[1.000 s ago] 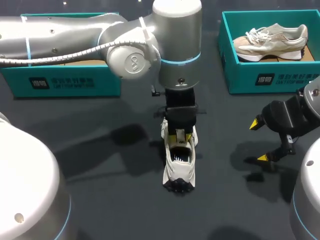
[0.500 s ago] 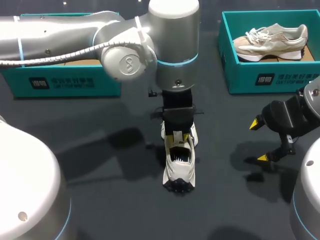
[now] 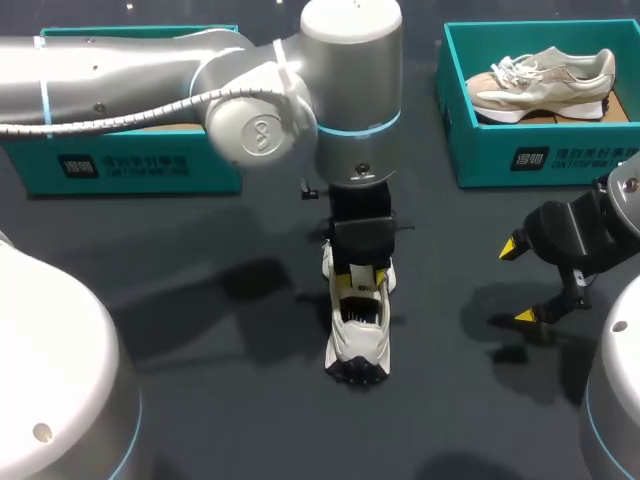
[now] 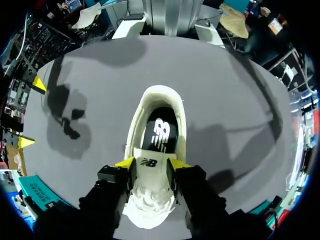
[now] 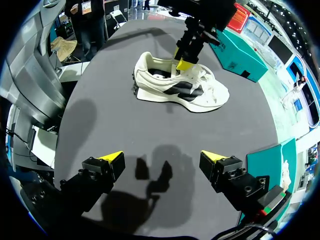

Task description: Take the shoe out of the shoebox, open the shoe tongue, remove and reinsert the insole, then place the shoe into the shoebox

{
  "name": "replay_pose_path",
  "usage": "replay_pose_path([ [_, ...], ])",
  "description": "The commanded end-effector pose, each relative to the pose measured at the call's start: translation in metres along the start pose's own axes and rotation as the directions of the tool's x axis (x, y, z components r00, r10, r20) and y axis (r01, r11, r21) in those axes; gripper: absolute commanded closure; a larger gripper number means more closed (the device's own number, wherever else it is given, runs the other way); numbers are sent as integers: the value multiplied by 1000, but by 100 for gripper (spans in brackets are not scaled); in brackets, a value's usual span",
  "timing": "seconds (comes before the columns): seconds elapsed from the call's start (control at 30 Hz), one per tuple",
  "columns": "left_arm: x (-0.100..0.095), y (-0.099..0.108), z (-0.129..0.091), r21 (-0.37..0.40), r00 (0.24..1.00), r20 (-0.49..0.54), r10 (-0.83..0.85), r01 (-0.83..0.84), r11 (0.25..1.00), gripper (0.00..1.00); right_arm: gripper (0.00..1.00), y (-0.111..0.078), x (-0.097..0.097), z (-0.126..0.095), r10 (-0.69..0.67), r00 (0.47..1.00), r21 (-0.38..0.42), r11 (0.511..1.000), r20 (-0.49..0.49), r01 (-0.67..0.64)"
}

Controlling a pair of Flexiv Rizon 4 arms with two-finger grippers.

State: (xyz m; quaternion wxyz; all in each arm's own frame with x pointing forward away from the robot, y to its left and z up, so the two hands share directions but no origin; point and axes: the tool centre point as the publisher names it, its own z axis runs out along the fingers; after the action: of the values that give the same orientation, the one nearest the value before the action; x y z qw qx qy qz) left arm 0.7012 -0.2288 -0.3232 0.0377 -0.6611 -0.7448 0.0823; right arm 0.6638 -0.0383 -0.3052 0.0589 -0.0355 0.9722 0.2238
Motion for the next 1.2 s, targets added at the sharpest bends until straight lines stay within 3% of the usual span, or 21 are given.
replay_pose_path([
  [0.03, 20, -14, -32, -42, 999, 20, -38, 39, 998, 50, 0, 0, 2, -1, 0, 1000, 3, 1000, 2, 0],
  [0.17, 26, -19, -49, -33, 992, 13, -125, 125, 992, 3, 0, 0, 2, -1, 0, 1000, 3, 1000, 2, 0],
  [0.2, 29, -22, -53, -42, 990, 22, -141, 142, 989, 0, 0, 0, 2, -1, 0, 1000, 3, 1000, 2, 0],
  [0.37, 40, -38, -70, -32, 953, 15, -302, 302, 953, 0, 0, 0, 2, -1, 0, 1000, 3, 1000, 2, 0],
  [0.43, 46, -49, -74, -12, 897, -6, -442, 442, 897, 0, 0, 0, 2, -1, 0, 1000, 3, 1000, 2, 0],
  [0.5, 51, -64, -76, -38, 820, -73, -567, 566, 824, 0, 0, 0, 2, -1, 0, 1000, 3, 1000, 2, 0],
  [0.9, 51, -64, -76, -38, 820, -73, -567, 566, 824, 0, 0, 0, 2, -1, 0, 1000, 3, 1000, 2, 0],
  [1.0, 55, -80, -56, 0, 714, -19, -700, 700, 714, 0, 0, 0, 2, -1, 0, 1000, 3, 1000, 2, 0],
  [1.2, 59, -112, -42, -21, 535, 79, -841, 844, 536, 0, 0, 0, 2, -1, 0, 1000, 3, 1000, 2, 0],
])
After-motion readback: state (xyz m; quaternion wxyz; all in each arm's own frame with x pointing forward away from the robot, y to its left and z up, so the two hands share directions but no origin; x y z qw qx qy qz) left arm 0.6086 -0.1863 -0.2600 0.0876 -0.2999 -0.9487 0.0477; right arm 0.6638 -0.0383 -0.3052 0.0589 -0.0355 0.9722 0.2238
